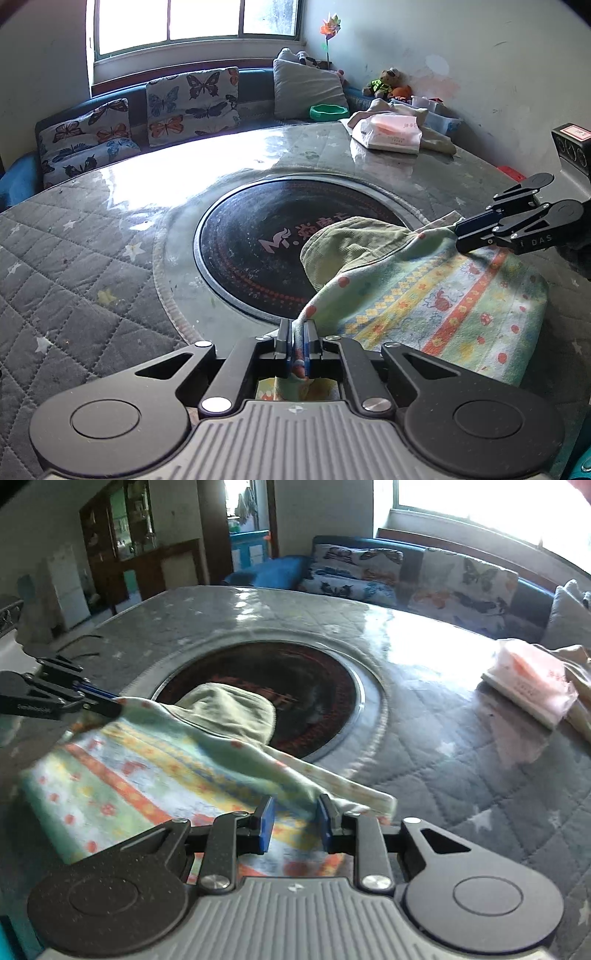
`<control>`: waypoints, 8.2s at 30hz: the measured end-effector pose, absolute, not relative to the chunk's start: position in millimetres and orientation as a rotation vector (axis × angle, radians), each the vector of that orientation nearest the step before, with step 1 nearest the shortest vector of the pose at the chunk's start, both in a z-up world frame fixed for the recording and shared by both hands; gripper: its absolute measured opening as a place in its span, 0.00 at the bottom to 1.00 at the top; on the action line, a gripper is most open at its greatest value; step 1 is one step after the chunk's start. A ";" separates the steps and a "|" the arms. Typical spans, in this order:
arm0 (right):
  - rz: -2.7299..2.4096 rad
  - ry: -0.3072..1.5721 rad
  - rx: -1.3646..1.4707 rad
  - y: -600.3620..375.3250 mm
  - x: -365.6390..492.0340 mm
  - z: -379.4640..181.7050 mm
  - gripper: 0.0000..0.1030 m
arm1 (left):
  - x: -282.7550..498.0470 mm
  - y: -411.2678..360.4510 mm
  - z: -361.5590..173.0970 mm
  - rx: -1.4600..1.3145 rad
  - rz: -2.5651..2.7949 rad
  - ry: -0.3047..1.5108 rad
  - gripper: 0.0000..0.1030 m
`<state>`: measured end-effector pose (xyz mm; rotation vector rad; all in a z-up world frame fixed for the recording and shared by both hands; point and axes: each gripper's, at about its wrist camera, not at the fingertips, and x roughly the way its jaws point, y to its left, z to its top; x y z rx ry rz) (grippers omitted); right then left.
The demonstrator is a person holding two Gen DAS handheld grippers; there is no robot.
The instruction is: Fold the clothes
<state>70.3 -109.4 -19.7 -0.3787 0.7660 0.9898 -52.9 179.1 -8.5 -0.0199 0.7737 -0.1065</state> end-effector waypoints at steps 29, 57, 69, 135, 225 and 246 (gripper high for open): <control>1.032 0.716 -0.363 -56.1 59.1 -13.4 0.17 | -54.2 196.7 -8.1 -0.064 0.002 0.792 0.29; 1.263 0.699 -0.408 -74.5 -41.8 -6.3 0.18 | -63.2 134.2 -11.4 -0.153 -0.079 0.746 0.22; 1.249 0.711 -0.385 -94.4 -54.8 -10.8 0.19 | -103.6 99.9 0.1 -0.118 -0.117 0.705 0.22; 0.861 0.690 -0.204 -114.7 58.2 -31.1 0.50 | -89.5 173.7 -9.6 -0.270 0.107 0.700 0.26; 0.955 0.627 -0.220 -90.8 -12.4 -22.6 1.00 | -105.3 150.2 -1.1 -0.239 0.464 0.839 1.00; 1.034 0.625 -0.204 -80.7 -46.7 -12.0 1.00 | -133.5 131.0 8.1 -0.220 0.451 0.804 1.00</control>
